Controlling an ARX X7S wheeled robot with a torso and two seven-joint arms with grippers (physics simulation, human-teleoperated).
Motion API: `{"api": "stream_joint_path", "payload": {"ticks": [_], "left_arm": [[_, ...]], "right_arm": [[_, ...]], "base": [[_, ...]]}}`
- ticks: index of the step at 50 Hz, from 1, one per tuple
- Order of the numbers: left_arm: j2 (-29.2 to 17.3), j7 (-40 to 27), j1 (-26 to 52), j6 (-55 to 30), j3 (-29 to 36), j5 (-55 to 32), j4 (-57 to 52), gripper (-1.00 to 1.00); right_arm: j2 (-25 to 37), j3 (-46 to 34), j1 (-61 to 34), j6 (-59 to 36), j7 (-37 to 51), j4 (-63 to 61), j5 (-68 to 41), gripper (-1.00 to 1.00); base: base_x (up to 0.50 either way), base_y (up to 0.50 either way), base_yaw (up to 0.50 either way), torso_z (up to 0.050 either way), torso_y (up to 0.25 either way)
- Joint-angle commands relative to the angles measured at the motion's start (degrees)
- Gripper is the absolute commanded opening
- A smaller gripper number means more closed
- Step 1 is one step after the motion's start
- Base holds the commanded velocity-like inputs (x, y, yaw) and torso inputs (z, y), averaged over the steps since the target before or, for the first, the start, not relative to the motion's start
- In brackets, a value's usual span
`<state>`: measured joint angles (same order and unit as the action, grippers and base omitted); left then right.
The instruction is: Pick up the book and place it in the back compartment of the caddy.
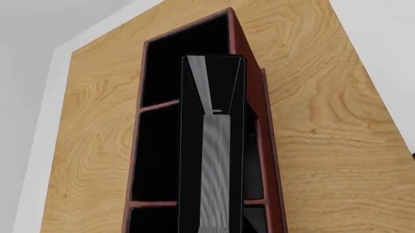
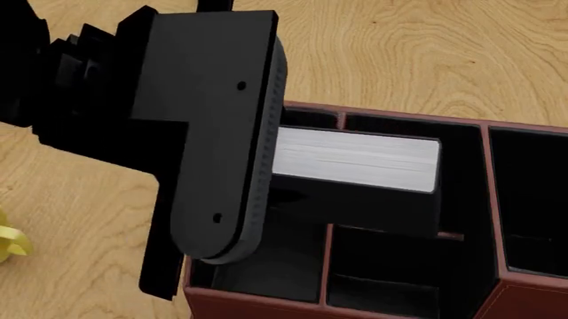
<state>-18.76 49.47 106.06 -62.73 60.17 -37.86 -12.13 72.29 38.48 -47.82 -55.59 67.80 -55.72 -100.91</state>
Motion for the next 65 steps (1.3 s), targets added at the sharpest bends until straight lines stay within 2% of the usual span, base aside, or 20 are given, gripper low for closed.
{"api": "stream_joint_path", "payload": {"ticks": [1,12,24,47,65], "left_arm": [[3.58,-0.26,1.64,-0.69,-0.14,-0.07,3.69,-1.0],[6.67,1.47,1.98,-0.6,0.63,-0.64,8.91,-1.0],[9.79,4.16,1.5,4.31,3.19,1.61,16.65,-1.0],[12.01,4.89,-1.85,8.71,5.22,2.59,21.64,-1.0],[12.75,5.35,-4.37,12.72,6.03,3.33,25.64,-1.0]], "right_arm": [[-0.76,0.55,0.27,-0.66,-0.25,-0.13,0.14,1.0],[-3.18,3.69,1.78,-3.39,-1.54,-0.4,0.65,1.0],[-4.17,4.78,2.36,-4.41,-2.09,-0.48,1.06,1.0],[-4.83,7.65,3.03,-6.1,-2.88,-0.21,0.48,1.0],[-6.09,6.55,3.07,-6.74,-4.19,-0.22,3.01,1.0]], "base": [[0.0,0.0,0.0,0.0,0.0],[0.0,0.0,0.0,0.0,0.001],[0.0,0.0,0.0,0.0,0.001],[0.0,0.0,0.0,0.0,0.001],[0.0,0.0,0.0,0.001,0.001]]}}
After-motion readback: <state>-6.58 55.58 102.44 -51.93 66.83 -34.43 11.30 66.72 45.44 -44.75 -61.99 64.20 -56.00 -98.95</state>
